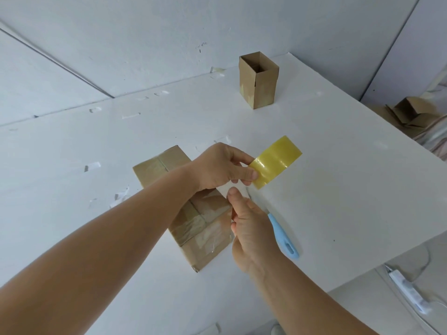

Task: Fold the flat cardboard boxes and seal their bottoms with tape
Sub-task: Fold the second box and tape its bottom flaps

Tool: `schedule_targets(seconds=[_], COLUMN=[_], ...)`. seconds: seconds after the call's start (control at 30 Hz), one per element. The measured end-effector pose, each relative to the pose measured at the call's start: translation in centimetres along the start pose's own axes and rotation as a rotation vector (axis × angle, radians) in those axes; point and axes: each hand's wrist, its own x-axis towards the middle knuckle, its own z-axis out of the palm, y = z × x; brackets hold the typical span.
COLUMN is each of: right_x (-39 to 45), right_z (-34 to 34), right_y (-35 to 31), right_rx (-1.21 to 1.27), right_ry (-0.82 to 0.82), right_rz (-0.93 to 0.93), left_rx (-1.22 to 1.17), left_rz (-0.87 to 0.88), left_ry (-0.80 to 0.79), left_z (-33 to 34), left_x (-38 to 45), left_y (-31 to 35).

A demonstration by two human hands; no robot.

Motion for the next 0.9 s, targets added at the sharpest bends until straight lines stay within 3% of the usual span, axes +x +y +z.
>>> schedule_targets(seconds=[0.17,0.57,0.9], right_x=[0.3,0.3,1.1], right_z=[0.5,0.6,0.2], right_y=[0.6,1.0,0.6], right_rx=[0.030,0.013,-0.115], right_ry=[0.087,0.103,0.038], right_rz=[-0.011,-0.030,-0.129], left_rx=[-0.034,-0.328,-0.295], left_rz=[-0.009,0.119,0.168], left_ry=[0.026,0.366,0.505], left_z=[0.2,-0.7,-1.8], left_x=[-0.1,-1.6,-5.6], left_y=[0.1,-0.2,-2.3])
